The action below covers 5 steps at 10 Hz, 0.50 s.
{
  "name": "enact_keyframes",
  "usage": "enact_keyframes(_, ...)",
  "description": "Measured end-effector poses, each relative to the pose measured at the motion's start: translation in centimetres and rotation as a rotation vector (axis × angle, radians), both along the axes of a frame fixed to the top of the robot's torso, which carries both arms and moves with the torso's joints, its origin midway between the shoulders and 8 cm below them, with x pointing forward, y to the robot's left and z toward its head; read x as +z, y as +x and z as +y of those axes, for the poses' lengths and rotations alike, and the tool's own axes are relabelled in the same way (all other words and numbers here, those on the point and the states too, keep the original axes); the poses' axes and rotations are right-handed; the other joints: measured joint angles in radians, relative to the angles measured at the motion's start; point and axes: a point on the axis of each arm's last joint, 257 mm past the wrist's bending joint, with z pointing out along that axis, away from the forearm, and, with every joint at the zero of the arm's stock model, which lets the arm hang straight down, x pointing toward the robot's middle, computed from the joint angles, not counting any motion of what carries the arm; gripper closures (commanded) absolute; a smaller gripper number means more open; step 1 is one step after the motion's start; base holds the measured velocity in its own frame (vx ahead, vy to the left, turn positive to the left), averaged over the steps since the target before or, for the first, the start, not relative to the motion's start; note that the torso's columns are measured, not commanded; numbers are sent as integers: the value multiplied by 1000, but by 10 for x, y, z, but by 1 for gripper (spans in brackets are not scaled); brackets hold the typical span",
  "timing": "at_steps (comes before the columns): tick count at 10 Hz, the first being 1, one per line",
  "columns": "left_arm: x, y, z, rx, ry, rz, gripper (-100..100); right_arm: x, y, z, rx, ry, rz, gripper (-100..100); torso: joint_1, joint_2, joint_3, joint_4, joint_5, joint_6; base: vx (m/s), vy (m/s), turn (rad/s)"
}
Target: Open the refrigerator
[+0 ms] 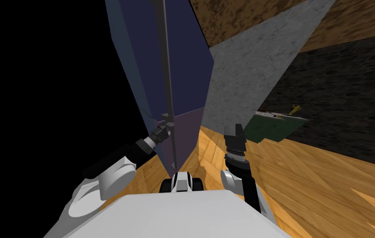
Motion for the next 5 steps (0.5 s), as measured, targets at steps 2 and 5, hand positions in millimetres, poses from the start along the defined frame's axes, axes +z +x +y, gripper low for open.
enact_keyframes(2,2,2,4,16,-4,-5,100,0,0,0,0,0,0,0,8,6,5,1,3,1,-62,76,-297)
enact_keyframes(5,7,10,19,90,-15,-31,100,0,0,0,0,0,0,0,9,4,7,-2,5,-2,-69,81,-339)
